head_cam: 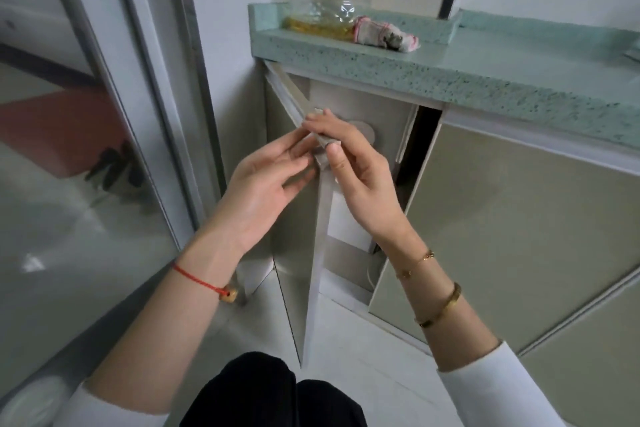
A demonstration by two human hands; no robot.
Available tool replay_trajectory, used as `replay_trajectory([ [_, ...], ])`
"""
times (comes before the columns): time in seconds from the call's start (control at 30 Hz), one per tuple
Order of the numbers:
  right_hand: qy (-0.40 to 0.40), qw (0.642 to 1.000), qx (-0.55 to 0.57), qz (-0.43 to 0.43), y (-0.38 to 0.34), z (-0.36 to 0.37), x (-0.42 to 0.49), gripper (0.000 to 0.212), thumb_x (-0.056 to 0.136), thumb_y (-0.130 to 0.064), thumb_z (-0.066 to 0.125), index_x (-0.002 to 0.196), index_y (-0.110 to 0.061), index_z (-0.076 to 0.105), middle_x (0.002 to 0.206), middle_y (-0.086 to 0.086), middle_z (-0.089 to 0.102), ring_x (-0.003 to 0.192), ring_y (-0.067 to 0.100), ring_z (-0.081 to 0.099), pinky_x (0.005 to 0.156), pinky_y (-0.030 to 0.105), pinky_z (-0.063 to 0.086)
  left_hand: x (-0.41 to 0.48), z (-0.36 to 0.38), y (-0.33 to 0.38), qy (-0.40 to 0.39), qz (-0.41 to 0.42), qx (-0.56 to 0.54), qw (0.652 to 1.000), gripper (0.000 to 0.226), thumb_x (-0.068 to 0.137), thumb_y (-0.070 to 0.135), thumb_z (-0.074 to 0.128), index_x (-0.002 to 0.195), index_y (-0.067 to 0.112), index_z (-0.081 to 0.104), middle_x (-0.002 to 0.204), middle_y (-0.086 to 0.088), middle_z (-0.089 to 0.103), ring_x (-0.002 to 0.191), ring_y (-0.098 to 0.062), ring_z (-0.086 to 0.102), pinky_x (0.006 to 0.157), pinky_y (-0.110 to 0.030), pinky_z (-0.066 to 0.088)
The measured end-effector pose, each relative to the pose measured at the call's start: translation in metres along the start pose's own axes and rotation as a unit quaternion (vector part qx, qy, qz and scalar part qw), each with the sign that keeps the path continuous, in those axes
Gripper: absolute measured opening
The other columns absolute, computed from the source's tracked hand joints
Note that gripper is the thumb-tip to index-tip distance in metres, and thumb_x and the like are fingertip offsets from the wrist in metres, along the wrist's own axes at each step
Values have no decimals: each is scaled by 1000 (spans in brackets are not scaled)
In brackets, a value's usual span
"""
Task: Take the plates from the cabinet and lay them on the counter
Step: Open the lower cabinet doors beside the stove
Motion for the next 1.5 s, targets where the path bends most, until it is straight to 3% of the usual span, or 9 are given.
replay_trajectory([
  [0.17, -29, 999, 27, -20, -5, 33, 8, 28, 98, -1, 50, 122, 5, 63, 127, 17, 64, 137, 29, 47, 120, 47, 29, -41, -27, 17, 125, 130, 215, 960, 64, 80, 5, 74, 140, 18, 54, 139, -4, 60, 127, -23, 58, 102, -32, 51],
  [0.3, -43, 998, 21, -33, -14, 70, 19, 31, 96, -13, 57, 125, -5, 65, 130, 8, 65, 141, 8, 39, 122, 38, 28, -72, -48, 22, 217, 209, 346, 888, 54, 76, 13, 82, 124, 20, 59, 120, 3, 68, 113, -18, 66, 90, -28, 54],
  [0.47, -63, 994, -14, -82, -23, 131, 40, 30, 98, -8, 53, 127, -7, 63, 130, 6, 64, 131, -8, 35, 121, 34, 26, -101, -96, 37, 384, 268, 279, 839, 36, 85, 0, 74, 119, 12, 69, 113, 1, 76, 108, -16, 71, 92, -26, 55],
  [0.57, -62, 992, -61, -93, -22, 165, 55, 27, 98, -14, 55, 124, -14, 65, 128, 1, 65, 132, 12, 43, 115, 41, 31, -104, -123, 50, 425, 274, 253, 825, 37, 88, 1, 72, 124, 6, 68, 119, -6, 74, 114, -18, 70, 99, -30, 54],
  [0.63, -66, 989, -91, -92, -21, 185, 66, 27, 98, -21, 56, 123, -18, 66, 126, -3, 65, 130, 22, 46, 112, 40, 32, -104, -138, 59, 442, 275, 259, 814, 39, 89, 3, 71, 128, 4, 66, 123, -8, 72, 116, -18, 68, 103, -33, 52],
  [0.83, -33, 984, -155, -87, -19, 223, 86, 29, 97, -33, 54, 123, -28, 64, 126, -13, 63, 125, 20, 43, 109, 38, 31, -101, -172, 84, 464, 283, 290, 788, 39, 91, 2, 69, 130, 1, 64, 127, -9, 70, 120, -20, 67, 106, -39, 50],
  [1.23, -16, 986, -159, -50, -13, 249, 95, 37, 98, -31, 52, 135, -26, 58, 141, -9, 57, 136, 21, 40, 115, 41, 28, -95, -198, 93, 475, 279, 306, 777, 38, 90, 8, 72, 128, 9, 68, 123, -1, 72, 116, -14, 68, 103, -37, 52],
  [1.4, 16, 994, -102, -37, -7, 211, 77, 42, 99, -23, 53, 139, -12, 51, 144, 1, 53, 140, 22, 38, 117, 42, 31, -112, -171, 93, 522, 369, 347, 686, 33, 88, 9, 71, 121, 12, 67, 120, 0, 69, 110, -15, 67, 95, -27, 52],
  [1.5, 77, 988, -131, -19, 6, 165, 55, 32, 98, -18, 53, 129, -12, 58, 127, 1, 60, 123, 19, 50, 107, 37, 38, -92, -148, 78, 447, 360, 309, 758, 25, 92, 7, 65, 116, 13, 66, 111, 2, 70, 99, -9, 66, 84, -19, 49],
])
Point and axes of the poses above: each hand's wrist, its own x-axis towards the middle knuckle, its own z-axis out of the palm, y = z × x, the point moved 7 cm from there along x, towards the middle knuckle
